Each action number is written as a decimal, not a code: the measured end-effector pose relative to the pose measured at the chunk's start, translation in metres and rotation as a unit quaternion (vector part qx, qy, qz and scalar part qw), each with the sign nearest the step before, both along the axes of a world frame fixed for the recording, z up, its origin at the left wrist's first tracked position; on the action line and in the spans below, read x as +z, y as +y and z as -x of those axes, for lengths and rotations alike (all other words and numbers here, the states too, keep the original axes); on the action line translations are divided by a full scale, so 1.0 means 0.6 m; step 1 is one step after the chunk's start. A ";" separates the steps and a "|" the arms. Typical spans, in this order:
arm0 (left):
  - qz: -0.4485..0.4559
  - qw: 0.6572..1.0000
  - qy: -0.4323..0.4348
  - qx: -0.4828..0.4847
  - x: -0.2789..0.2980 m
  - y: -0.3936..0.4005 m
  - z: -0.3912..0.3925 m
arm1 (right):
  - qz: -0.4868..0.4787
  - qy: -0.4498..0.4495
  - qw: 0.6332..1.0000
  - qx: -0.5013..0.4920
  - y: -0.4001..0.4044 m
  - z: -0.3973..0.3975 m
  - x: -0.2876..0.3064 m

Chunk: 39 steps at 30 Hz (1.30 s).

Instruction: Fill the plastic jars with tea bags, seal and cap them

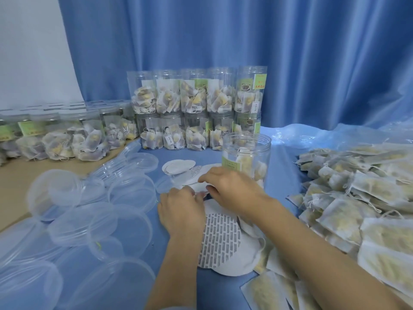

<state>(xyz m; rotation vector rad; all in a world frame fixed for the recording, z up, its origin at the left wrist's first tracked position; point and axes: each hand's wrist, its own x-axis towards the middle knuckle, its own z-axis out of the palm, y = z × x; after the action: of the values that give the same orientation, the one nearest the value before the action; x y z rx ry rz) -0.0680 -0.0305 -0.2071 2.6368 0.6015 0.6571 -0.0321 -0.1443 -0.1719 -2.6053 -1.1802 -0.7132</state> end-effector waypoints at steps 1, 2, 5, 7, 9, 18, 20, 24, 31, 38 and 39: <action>0.010 0.999 -0.030 0.008 0.002 0.002 -0.001 | 0.024 0.038 0.999 -0.016 0.004 -0.002 -0.005; 0.007 0.999 -0.053 0.010 0.002 0.004 -0.004 | 0.035 0.067 0.997 -0.019 0.008 -0.003 -0.007; -0.022 0.999 -0.015 -0.019 -0.009 0.012 -0.019 | 0.042 0.122 0.991 -0.021 0.010 0.002 -0.008; 0.010 0.999 0.037 -0.021 -0.015 0.010 -0.025 | 0.059 0.148 0.987 -0.029 0.010 0.005 -0.010; 0.008 0.999 0.049 0.007 -0.016 0.007 -0.030 | 0.079 0.164 0.983 -0.038 0.010 0.008 -0.007; 0.120 0.965 -0.232 0.019 0.012 -0.001 -0.015 | 0.144 0.284 0.947 -0.035 0.004 0.031 0.025; 0.220 0.908 -0.356 0.009 0.025 -0.001 -0.013 | 0.123 0.324 0.938 -0.029 0.005 0.036 0.030; 0.431 0.798 -0.421 0.030 0.041 0.004 -0.002 | 0.106 0.363 0.926 -0.010 0.003 0.038 0.040; 0.530 0.745 -0.398 0.070 0.042 0.008 -0.002 | 0.112 0.388 0.914 0.029 0.002 0.038 0.032; 0.611 0.649 -0.448 0.067 0.052 0.016 -0.006 | -0.169 0.260 0.950 -0.040 -0.012 0.012 0.053; 0.626 0.635 -0.448 0.070 0.052 0.018 -0.006 | -0.232 0.225 0.944 -0.061 -0.011 0.009 0.054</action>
<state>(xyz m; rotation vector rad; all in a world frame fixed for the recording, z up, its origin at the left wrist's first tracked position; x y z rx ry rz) -0.0644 -0.0198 -0.1758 0.7815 0.5762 0.9610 -0.0377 -0.1512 -0.1396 -2.2747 -0.6292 -0.3280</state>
